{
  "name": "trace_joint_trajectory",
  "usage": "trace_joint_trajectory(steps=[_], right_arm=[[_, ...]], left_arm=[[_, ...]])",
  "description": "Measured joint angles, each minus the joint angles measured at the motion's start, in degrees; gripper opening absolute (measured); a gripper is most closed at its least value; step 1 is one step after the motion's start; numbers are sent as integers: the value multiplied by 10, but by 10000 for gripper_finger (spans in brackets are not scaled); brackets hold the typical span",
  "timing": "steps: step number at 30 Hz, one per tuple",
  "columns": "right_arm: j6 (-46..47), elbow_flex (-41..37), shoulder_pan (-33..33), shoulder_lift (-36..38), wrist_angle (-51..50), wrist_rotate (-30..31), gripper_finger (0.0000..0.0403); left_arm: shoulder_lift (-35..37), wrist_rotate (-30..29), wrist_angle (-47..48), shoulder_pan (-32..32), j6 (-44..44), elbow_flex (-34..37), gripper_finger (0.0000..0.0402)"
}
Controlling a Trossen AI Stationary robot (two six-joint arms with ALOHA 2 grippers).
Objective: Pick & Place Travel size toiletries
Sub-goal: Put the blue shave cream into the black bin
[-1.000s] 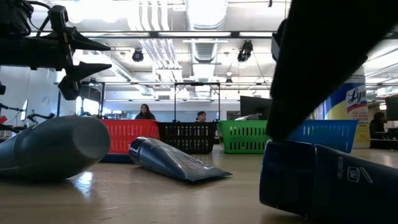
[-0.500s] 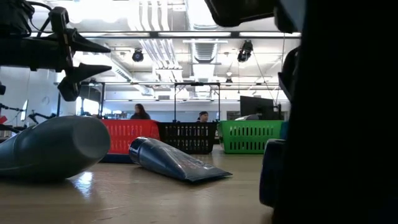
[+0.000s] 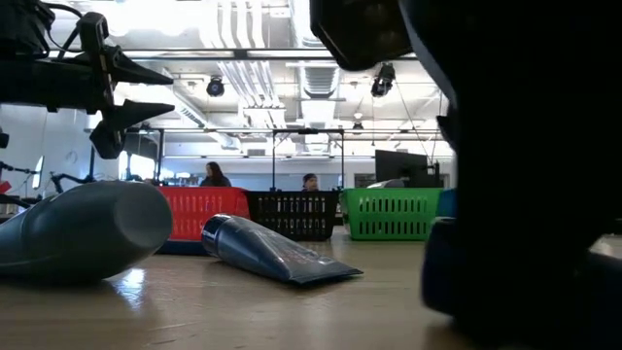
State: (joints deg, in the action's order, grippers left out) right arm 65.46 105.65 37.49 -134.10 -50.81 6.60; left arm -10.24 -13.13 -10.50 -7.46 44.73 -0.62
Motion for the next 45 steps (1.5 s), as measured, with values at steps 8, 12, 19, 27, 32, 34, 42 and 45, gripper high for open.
trace_joint_trajectory(steps=[8,12,19,27,32,34,42,45], right_arm=[[5,25,-33,12,-74,-11,114],[24,8,-59,52,-115,28,126],[105,-108,-125,167,-90,102,126],[32,-230,-235,264,161,116,133],[40,-237,-253,272,172,93,131],[62,-240,-252,276,171,80,124],[109,-258,-290,304,254,153,130],[95,-264,-313,305,288,171,129]], left_arm=[[0,0,-1,0,0,0,193],[0,-1,-1,0,0,0,193],[0,-3,0,0,0,0,193],[0,-2,-1,0,0,0,193],[0,-3,-7,0,4,0,193],[0,-1,-23,0,26,0,193],[-4,94,-51,0,90,0,193],[-9,94,-54,1,66,-3,193]])
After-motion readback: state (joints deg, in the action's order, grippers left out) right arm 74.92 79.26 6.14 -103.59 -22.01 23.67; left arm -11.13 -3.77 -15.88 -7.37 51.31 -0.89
